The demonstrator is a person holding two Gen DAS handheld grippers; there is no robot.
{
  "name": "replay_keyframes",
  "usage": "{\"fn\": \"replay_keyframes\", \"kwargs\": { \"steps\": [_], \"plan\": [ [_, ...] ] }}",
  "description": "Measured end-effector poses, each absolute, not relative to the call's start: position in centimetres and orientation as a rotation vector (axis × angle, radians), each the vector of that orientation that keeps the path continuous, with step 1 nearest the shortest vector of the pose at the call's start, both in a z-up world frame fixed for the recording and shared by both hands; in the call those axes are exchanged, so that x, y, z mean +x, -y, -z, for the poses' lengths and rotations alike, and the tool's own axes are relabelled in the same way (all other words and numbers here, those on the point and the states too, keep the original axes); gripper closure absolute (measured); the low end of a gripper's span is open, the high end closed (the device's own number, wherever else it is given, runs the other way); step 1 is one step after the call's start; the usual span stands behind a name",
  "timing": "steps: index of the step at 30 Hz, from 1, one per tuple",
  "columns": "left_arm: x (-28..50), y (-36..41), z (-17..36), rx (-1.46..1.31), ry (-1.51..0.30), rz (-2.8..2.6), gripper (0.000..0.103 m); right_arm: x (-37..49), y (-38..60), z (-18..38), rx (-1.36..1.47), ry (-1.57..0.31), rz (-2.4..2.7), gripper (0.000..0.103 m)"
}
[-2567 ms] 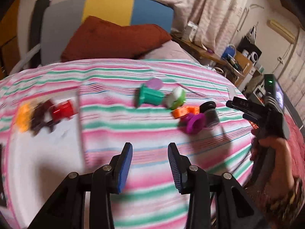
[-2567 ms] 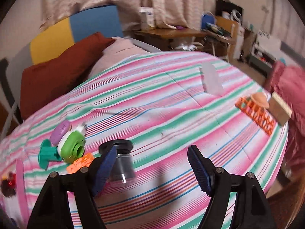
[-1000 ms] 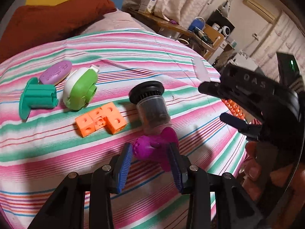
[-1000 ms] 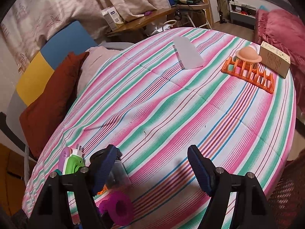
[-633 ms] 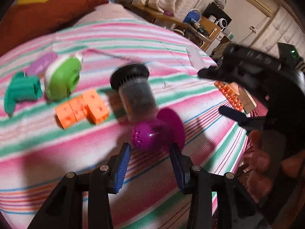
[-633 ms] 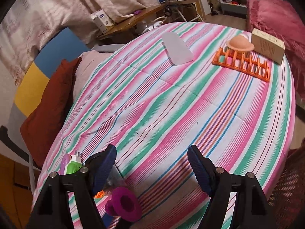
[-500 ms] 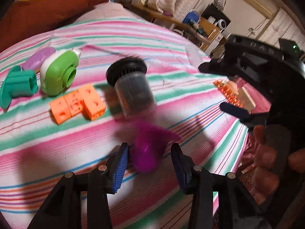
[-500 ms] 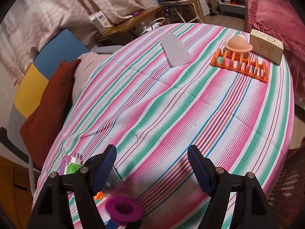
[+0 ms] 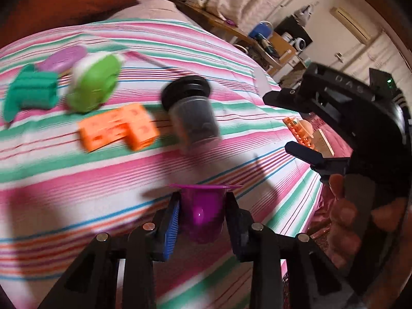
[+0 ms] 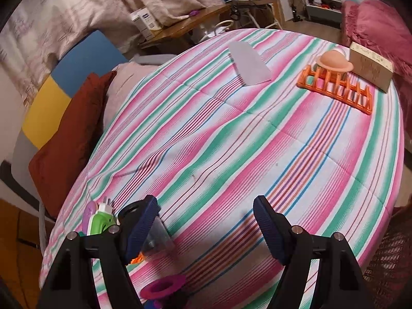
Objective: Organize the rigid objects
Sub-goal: 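Grasp the clear black-lidded jar with the right gripper while the left holds the purple cup, then carry the purple cup into the tray and open the left gripper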
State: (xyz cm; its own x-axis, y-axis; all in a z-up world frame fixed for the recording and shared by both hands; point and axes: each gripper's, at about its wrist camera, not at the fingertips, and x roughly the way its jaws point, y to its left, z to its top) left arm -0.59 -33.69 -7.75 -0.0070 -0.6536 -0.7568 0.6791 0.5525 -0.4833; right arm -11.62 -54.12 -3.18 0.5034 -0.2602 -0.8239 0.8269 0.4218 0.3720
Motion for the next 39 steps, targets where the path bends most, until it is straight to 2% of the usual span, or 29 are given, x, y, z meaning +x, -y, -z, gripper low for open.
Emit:
{"fn": "replay_keyframes", "kwargs": {
  "steps": [10,14,18,23,33,39],
  "plan": [
    [-0.1,25.7,7.1,-0.008,-1.147,0.931,0.07,-6.8,50.9,4.6,0.777,-0.884,0.56,0.026],
    [0.0,23.3,7.4,-0.034,-1.143,0.913,0.07,-4.7,49.7,4.9,0.673,-0.921,0.525,0.033],
    [-0.2,21.5,7.7,-0.07,-1.146,0.916,0.07,-3.0,49.7,6.1,0.627,-0.967,0.513,0.052],
    [-1.1,20.6,7.3,-0.072,-1.124,0.943,0.07,-2.5,50.9,7.8,0.674,-1.012,0.497,0.057],
    [-1.3,17.1,5.8,-0.117,-1.081,0.954,0.07,-4.9,51.9,7.9,0.824,-0.975,0.501,0.057],
    [-0.8,14.1,5.0,-0.147,-1.058,0.908,0.07,-5.4,51.4,7.3,0.802,-0.968,0.513,0.058]
  ]
}}
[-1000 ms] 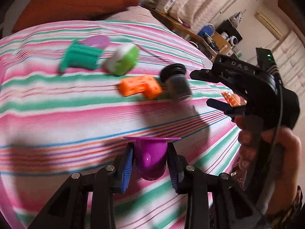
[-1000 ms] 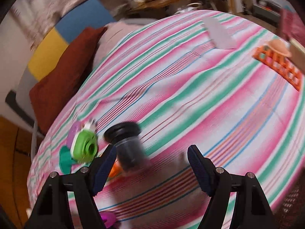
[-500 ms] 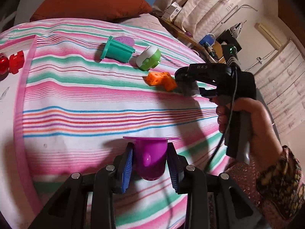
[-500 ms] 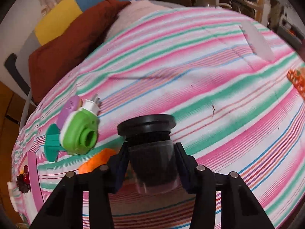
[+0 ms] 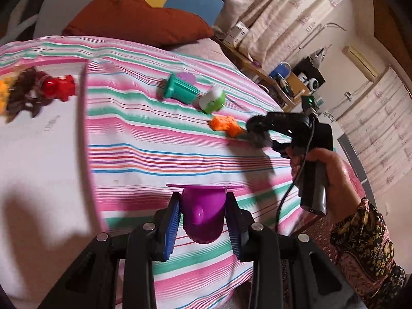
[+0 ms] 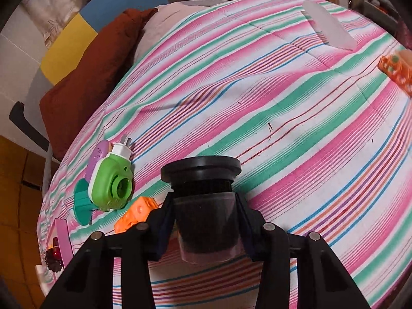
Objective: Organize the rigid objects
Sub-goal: 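Carry the purple cup into the tray and open the left gripper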
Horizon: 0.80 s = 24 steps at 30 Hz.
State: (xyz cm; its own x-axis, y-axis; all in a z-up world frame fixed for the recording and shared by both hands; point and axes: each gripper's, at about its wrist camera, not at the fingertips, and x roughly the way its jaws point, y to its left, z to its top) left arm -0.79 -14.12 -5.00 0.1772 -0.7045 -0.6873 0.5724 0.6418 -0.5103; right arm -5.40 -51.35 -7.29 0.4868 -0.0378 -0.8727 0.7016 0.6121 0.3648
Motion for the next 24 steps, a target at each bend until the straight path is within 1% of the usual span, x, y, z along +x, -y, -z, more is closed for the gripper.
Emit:
{"fn": "replay_keyframes", "kwargs": {
  "steps": [8,17,24],
  "plan": [
    [1.0,8.7,4.0,-0.204,-1.012,0.803,0.07,-5.4,49.4,3.7,0.612,-0.87,0.521,0.058],
    [5.2,2.8,5.1,-0.279,-1.032,0.603,0.07,-5.0,48.9,3.6,0.633,-0.843,0.454,0.058],
    [9.1,0.1,6.0,-0.224,-1.061,0.439,0.07,-5.1,49.0,3.6,0.636,-0.841,0.468,0.058]
  ]
}}
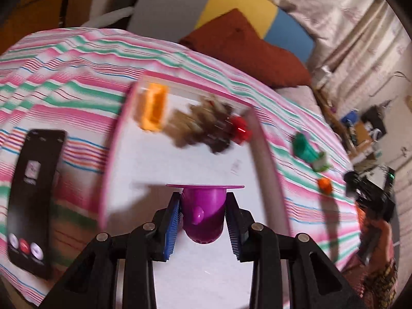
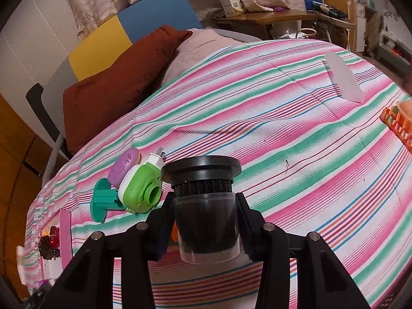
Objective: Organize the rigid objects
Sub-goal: 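Carry the purple cup into the tray and open the left gripper, then carry the black-lidded jar into the tray and open the right gripper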
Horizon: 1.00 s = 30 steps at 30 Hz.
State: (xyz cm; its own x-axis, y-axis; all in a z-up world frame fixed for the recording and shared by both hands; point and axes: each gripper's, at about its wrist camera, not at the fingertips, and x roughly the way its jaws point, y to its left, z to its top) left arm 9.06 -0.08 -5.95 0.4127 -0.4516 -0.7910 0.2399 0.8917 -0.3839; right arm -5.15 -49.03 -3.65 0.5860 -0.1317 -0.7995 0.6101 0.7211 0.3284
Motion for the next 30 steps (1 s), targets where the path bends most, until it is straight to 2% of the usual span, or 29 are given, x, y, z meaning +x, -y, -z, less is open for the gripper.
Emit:
{"fn": "replay_keyframes", "kwargs": {
  "steps": [10,17,30],
  "plan": [
    [12.2,-1.7,6.8,-0.238,-1.067,0.314,0.069,-4.9,49.0,3.8,0.624,-0.852,0.478,0.058],
    [9.1,-3.2,5.6,-0.257,-0.975,0.252,0.066,-4.8,49.1,4.0,0.628,-0.858,0.481,0.058],
    [4.5,-2.9,4.0,-0.239,-0.926,0.312,0.066,-4.7,45.5,2.4,0.586,-0.822,0.363,0.058]
  ]
}}
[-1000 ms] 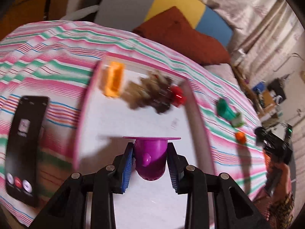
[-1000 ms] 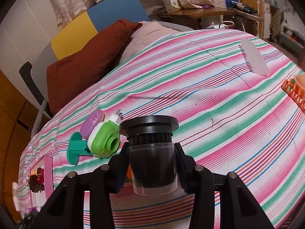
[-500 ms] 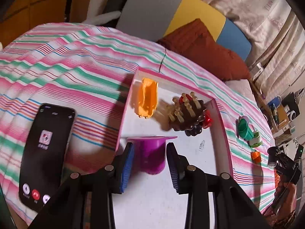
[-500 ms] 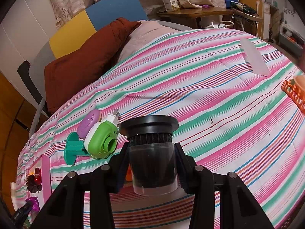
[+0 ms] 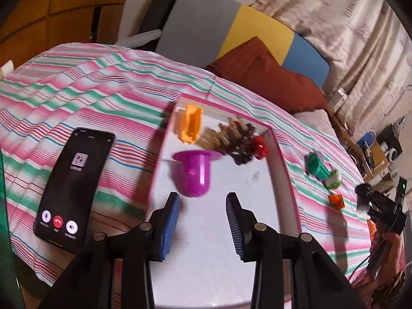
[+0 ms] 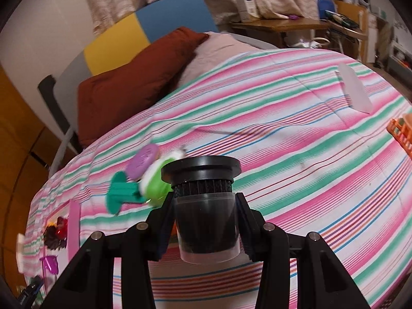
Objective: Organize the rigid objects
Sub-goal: 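Carry the black-lidded jar into the tray and open the right gripper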
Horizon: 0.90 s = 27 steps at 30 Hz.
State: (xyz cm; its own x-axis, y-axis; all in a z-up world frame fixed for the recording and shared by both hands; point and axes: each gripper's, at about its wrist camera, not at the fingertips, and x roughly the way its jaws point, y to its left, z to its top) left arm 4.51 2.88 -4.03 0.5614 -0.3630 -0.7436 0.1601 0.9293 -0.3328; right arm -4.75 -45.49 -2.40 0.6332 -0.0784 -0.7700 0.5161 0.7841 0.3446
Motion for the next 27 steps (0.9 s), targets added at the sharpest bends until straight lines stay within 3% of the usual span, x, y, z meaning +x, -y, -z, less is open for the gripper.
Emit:
{"fn": "replay_keyframes", "kwargs": {
  "steps": [17,27],
  "plan": [
    [1.2,0.3,3.9,-0.162,-0.913,0.446,0.066,-4.1,35.4,1.6,0.483,-0.848,0.085,0.058],
    [0.5,-0.7,3.5,-0.143,-0.903,0.446,0.066,-0.9,24.5,1.0,0.42,-0.9,-0.151,0.058]
  ]
}}
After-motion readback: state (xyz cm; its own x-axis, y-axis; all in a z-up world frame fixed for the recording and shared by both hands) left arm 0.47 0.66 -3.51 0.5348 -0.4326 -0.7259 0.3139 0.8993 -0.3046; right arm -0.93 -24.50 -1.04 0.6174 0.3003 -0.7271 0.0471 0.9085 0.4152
